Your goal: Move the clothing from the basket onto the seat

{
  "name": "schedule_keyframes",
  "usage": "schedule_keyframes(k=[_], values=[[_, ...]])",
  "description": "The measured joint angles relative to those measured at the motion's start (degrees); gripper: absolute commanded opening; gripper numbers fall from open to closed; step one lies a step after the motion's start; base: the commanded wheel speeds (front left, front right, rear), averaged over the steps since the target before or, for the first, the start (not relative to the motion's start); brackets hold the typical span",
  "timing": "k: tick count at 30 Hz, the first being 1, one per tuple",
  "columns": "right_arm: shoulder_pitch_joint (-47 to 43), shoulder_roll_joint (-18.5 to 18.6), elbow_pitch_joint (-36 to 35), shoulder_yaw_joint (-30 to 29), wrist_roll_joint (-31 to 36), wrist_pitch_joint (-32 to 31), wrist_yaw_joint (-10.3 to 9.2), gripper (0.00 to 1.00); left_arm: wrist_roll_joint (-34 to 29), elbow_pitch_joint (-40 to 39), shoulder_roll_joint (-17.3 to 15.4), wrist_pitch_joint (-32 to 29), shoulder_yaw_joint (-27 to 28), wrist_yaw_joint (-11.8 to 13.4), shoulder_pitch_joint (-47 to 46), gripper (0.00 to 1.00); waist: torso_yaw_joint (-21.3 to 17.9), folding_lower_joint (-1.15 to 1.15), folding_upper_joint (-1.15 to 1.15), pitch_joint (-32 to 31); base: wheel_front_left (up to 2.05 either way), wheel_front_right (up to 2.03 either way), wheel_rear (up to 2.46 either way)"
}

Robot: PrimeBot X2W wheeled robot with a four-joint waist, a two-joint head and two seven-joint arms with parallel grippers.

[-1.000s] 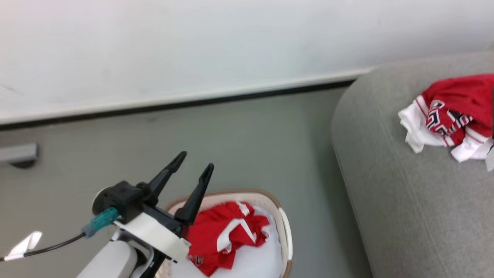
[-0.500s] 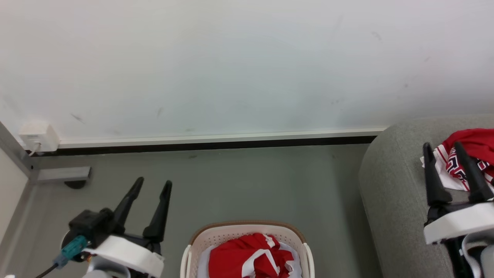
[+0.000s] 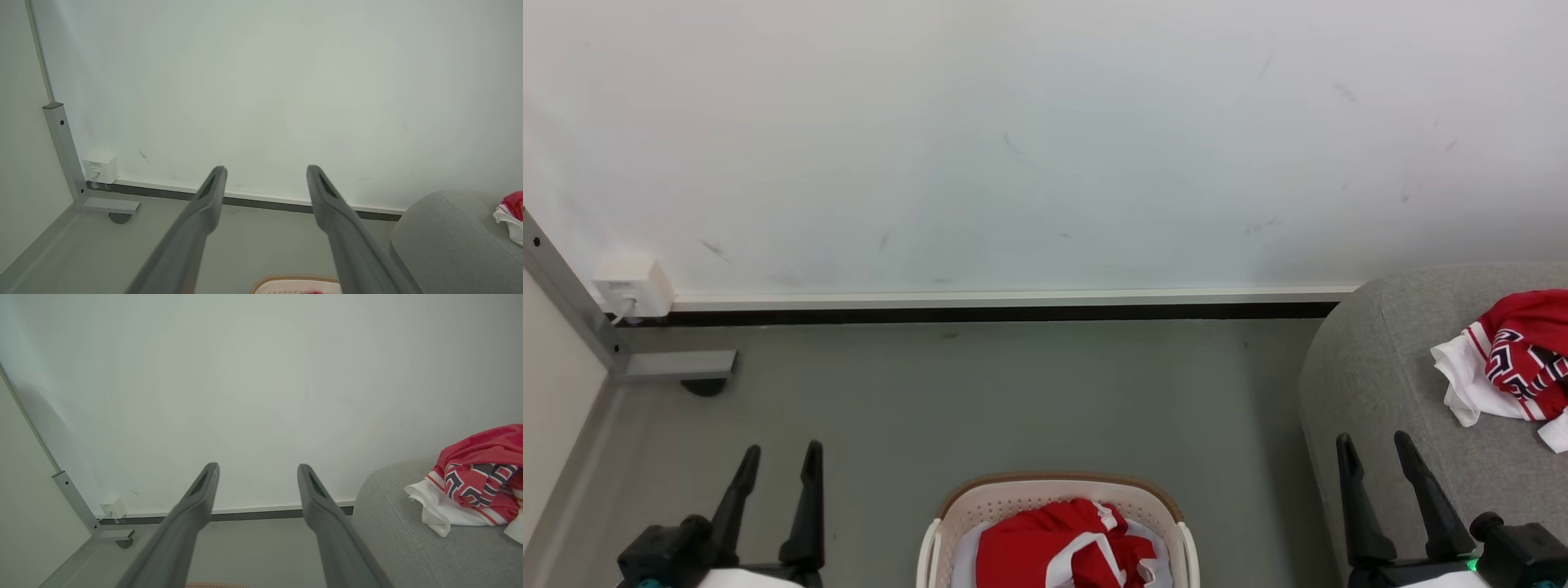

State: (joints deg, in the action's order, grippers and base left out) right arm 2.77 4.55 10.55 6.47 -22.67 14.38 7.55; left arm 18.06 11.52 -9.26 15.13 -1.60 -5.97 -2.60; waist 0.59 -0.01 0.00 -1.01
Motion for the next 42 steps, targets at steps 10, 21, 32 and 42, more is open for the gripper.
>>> schedule_keyframes(k=[10, 21, 32, 42], values=[[-0.5, -1.05, 1.68, -0.01, 1.2, 0.66, 0.0, 1.0, -2.81, 0.94, 2.81, 0.0, 1.68, -1.32, 0.47, 1.0, -0.65, 0.0, 0.0, 0.06, 0.0, 0.0, 0.0], [-0.45, -1.37, 1.24, -0.01, 2.04, 0.66, 0.0, 1.0, -3.05, 0.98, 2.86, 0.0, 0.64, -1.55, 0.3, 1.0, -0.77, 0.01, 0.0, 0.09, 0.0, 0.0, 0.0], [0.12, -1.52, 1.43, 0.47, 2.33, 0.67, 0.0, 1.0, -2.82, 0.68, 2.56, 0.0, 0.2, -1.55, 0.31, 1.0, -1.74, 0.01, 0.0, 0.44, 0.0, 0.0, 0.0], [1.0, -1.59, 1.21, -0.44, 2.77, 0.77, 0.0, 1.0, -2.36, 0.91, 1.42, 0.0, -1.82, -1.56, -0.3, 1.0, -5.04, 0.01, 0.0, 1.7, 0.0, 0.0, 0.0]])
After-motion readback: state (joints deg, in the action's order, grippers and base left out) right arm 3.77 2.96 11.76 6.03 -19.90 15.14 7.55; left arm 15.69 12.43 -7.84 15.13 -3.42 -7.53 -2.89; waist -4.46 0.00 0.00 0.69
